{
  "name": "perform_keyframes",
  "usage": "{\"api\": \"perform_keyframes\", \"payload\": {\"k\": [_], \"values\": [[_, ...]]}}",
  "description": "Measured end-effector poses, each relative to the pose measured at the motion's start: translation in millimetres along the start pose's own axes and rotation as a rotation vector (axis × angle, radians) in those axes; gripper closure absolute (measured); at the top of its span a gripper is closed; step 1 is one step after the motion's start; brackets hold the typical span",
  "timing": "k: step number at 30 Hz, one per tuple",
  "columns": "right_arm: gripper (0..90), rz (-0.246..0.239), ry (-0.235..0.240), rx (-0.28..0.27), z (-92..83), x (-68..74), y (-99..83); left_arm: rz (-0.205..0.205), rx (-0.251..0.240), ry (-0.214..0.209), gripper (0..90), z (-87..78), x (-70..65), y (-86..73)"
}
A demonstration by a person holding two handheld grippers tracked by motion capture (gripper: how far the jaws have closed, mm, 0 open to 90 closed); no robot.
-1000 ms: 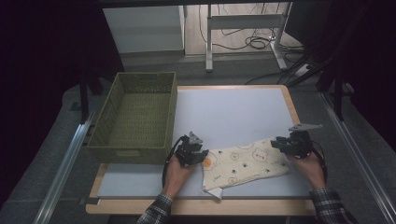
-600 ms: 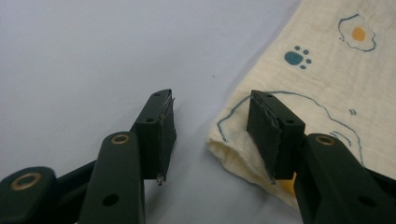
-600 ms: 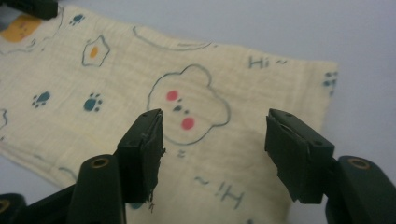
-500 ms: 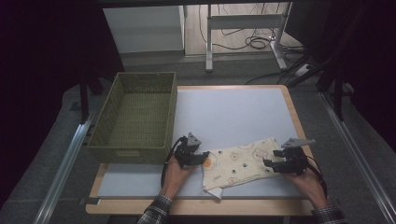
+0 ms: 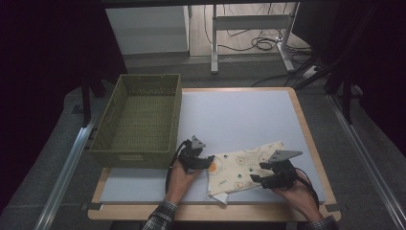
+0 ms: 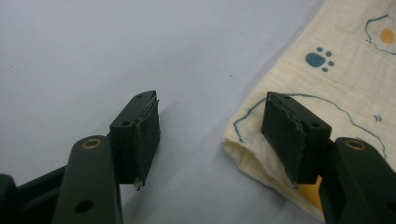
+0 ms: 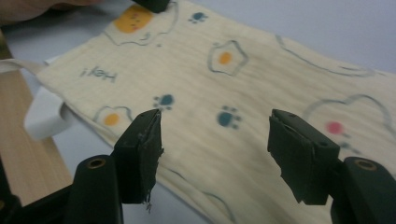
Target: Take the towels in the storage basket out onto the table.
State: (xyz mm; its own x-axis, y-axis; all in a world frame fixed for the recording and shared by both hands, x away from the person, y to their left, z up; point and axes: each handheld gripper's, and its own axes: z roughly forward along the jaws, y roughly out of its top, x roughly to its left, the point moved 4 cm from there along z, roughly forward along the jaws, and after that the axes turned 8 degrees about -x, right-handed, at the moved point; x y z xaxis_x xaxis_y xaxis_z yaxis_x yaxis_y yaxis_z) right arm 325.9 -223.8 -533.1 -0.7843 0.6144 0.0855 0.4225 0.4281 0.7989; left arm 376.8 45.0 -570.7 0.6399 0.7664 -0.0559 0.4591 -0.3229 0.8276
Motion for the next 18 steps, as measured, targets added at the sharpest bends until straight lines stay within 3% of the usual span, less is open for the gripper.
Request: {"api": "perform_keyframes", "payload": {"k": [14, 18], "values": [[50.3, -0.065, 0.15, 0.03, 40.5, 58.7, 14.0, -0.003, 0.0, 0.002, 37.9, -0.3, 0.9, -0.2], [55.8, -0.079, 0.211, 0.033, 55.4, 81.6, 18.9, -0.006, -0.001, 0.003, 38.6, -0.3, 1.1, -0.2]]}}
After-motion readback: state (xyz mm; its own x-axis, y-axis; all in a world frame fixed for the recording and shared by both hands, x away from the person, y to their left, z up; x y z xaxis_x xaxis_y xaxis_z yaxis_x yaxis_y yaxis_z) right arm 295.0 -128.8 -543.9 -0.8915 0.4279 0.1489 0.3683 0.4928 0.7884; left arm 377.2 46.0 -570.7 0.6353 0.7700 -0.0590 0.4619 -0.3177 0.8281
